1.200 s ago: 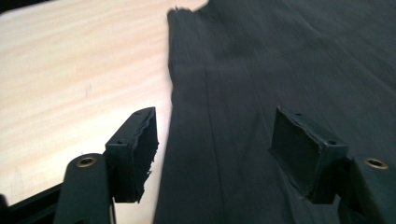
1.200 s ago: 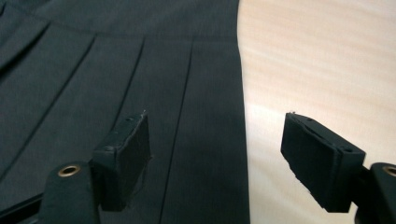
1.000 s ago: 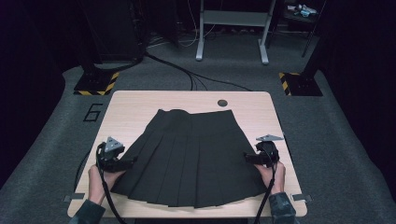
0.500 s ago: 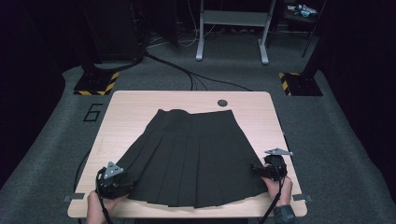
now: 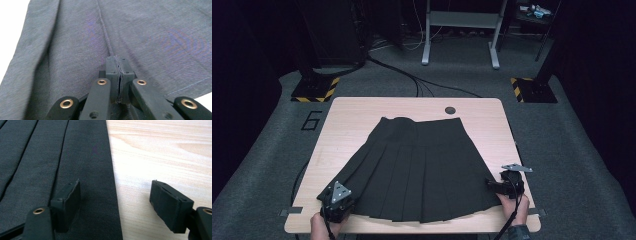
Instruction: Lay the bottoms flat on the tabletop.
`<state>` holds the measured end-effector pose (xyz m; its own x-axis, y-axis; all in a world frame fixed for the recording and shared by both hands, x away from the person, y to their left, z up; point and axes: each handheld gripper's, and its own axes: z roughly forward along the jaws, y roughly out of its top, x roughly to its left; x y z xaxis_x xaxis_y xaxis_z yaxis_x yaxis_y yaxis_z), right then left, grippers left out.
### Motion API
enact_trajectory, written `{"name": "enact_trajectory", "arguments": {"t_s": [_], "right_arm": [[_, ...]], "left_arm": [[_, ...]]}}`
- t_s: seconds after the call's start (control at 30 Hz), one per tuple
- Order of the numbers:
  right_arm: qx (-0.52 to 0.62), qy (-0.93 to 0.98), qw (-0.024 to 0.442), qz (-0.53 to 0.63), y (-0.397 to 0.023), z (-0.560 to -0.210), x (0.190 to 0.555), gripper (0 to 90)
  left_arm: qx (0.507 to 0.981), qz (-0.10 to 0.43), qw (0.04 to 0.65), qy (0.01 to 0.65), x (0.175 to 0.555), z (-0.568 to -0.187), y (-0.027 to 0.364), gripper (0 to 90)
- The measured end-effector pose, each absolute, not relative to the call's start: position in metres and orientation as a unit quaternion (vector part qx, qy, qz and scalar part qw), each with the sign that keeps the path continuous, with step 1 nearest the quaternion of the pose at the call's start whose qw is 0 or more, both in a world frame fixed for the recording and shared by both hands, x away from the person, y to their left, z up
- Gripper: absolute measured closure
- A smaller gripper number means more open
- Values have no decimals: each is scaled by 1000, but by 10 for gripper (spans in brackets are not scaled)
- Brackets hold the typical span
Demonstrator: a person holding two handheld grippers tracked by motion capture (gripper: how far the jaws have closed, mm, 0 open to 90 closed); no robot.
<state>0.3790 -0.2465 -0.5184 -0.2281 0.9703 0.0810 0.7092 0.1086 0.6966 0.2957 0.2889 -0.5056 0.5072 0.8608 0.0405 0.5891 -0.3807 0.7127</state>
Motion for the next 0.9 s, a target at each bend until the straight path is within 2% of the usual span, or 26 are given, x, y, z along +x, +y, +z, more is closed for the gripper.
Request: {"name": "enact_trajectory", "arguments": {"t_s": [0.07, 0.13, 0.23, 0.3, 0.33, 0.47, 0.63, 0.73, 0.9], "right_arm": [[588, 715, 203, 318, -246, -518, 378, 245], [587, 716, 204, 318, -246, -518, 378, 244], [589, 714, 206, 319, -246, -519, 379, 243], [587, 715, 207, 319, -247, -519, 379, 240], [590, 713, 205, 318, -247, -518, 379, 238], [590, 712, 207, 320, -248, -518, 380, 235], [592, 710, 209, 320, -252, -517, 379, 234], [594, 708, 211, 319, -254, -516, 378, 234], [597, 706, 211, 316, -256, -515, 378, 233]], "left_arm": [[808, 213, 322, 444, 294, -508, 283, 885], [818, 194, 324, 434, 293, -510, 280, 856], [822, 180, 327, 430, 288, -512, 274, 713], [819, 173, 337, 431, 284, -507, 278, 648], [812, 180, 341, 437, 282, -504, 282, 586], [770, 233, 362, 471, 274, -488, 305, 457], [750, 259, 340, 505, 278, -487, 333, 430], [746, 267, 326, 516, 284, -496, 340, 462], [764, 262, 295, 510, 291, -513, 339, 759]]}}
